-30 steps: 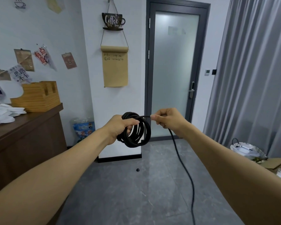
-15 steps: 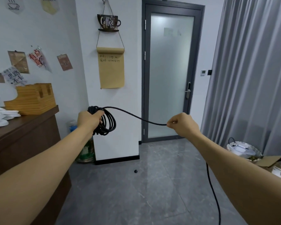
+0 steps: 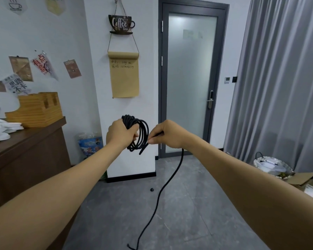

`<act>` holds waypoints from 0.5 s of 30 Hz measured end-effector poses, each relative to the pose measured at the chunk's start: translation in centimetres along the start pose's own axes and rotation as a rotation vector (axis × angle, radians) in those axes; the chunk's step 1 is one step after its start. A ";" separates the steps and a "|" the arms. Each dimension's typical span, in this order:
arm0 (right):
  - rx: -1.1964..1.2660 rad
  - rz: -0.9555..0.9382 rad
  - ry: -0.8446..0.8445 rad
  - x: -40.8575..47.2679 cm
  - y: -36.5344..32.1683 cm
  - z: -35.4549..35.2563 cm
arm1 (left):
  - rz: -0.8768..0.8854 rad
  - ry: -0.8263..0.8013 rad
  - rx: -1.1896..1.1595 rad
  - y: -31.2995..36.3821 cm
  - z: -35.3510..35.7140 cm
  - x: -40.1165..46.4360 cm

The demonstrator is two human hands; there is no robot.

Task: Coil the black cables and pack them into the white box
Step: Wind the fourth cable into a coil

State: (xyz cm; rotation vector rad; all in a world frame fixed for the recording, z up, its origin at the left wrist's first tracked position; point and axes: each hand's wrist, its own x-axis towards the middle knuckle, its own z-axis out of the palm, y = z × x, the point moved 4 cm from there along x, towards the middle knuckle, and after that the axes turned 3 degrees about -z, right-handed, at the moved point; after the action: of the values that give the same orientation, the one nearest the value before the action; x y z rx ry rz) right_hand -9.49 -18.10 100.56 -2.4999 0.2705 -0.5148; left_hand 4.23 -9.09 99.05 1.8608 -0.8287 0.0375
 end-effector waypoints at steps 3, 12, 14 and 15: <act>0.139 -0.009 0.081 -0.1 0.2 -0.4 | 0.025 -0.064 -0.068 0.7 0.8 -0.7; 0.358 -0.018 0.234 -0.2 0.7 -1.2 | -0.118 -0.363 -0.427 1.6 2.8 -2.4; 0.369 -0.003 0.292 -0.2 0.9 -1.4 | -0.171 -0.411 -0.506 1.7 3.1 -2.9; 0.379 0.007 0.322 -0.2 1.0 -1.5 | -0.191 -0.430 -0.545 1.8 3.2 -3.1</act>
State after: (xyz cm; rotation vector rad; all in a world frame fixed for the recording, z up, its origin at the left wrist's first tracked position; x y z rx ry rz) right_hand -10.37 -19.57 101.06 -2.0442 0.2749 -0.8798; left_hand -0.23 -10.51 97.79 1.4294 -0.8390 -0.6655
